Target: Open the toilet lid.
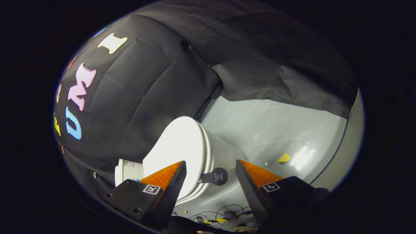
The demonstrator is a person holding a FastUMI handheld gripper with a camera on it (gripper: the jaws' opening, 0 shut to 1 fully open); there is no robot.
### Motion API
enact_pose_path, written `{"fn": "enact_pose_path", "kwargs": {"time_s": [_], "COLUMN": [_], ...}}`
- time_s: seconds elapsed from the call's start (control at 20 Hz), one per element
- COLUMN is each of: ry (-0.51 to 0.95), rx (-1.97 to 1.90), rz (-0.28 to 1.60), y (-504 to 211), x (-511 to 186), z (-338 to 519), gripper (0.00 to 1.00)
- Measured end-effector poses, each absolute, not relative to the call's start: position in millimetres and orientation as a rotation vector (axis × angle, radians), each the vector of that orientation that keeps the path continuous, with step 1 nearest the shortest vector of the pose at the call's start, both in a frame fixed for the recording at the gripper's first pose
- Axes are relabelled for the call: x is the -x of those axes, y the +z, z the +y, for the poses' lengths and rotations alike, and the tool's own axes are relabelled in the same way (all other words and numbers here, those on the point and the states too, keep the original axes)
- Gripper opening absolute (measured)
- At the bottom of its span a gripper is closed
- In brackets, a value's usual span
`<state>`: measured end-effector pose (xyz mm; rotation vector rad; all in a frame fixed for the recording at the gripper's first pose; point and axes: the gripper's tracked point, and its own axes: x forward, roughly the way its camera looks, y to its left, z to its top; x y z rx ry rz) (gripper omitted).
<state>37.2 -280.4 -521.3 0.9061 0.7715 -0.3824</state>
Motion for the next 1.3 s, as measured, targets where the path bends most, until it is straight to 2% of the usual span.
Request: {"fn": "enact_pose_path", "kwargs": {"time_s": [0.4, 0.45, 0.5, 0.55, 0.8, 0.95, 1.1, 1.3], "ry": [-0.307, -0.298, -0.287, -0.272, -0.256, -0.225, -0.199, -0.178], "rx": [-0.977, -0.993, -1.006, -1.020, -1.076, -1.057, -1.039, -0.995], "rz": [0.882, 0.883, 0.884, 0.881, 0.868, 0.866, 0.858, 0.842], "y": [-566.4, -569.2, -568.8, -569.5, -599.7, -580.4, -576.5, -568.4], "x": [-30.0, -32.8, -35.2, -38.3, -55.5, -45.3, -44.9, -47.2], "z": [-261.4, -260.7, -260.6, -258.3, -242.8, -253.7, -253.9, -251.8], "gripper": [0.93, 0.83, 0.83, 0.72, 0.50, 0.23, 0.23, 0.17]}}
